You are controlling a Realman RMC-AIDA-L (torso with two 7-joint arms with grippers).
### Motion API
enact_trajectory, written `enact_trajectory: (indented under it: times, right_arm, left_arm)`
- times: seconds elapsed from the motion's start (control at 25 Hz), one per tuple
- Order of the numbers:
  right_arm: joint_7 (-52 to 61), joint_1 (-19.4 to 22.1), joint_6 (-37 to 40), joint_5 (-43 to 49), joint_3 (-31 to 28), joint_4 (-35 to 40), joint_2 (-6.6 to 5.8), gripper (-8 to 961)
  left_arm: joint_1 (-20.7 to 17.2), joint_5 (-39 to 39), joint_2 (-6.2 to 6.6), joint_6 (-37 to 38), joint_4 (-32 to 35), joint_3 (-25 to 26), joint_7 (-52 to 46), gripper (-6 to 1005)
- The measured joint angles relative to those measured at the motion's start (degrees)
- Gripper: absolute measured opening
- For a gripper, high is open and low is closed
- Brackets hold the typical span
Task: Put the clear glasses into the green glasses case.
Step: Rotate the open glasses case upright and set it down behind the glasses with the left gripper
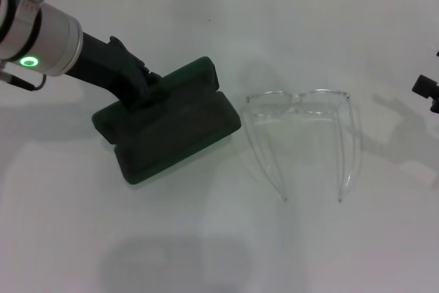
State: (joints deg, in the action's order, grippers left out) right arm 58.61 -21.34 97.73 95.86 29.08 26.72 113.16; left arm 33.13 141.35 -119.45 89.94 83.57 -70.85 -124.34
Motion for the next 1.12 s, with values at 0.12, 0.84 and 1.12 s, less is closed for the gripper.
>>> enact_trajectory:
  times: [0.12,0.84,1.12]
  right_arm:
    - [-0.3,0.6,0.0,-0.7,-0.3,0.0,0.02,889]
    - [-0.5,3.3,1.5,-3.3,-2.7,-0.8,0.04,890]
    - [-0.8,3.9,1.8,-3.3,-3.1,-0.9,0.04,890]
  left_arm:
    - [0.1,1.1,0.01,1.4,1.3,-0.2,4.6,207]
    - [3.1,6.3,-0.23,1.8,2.8,-15.1,9.6,209]
    - [5.6,6.7,-0.42,-0.7,2.4,-19.2,5.3,210]
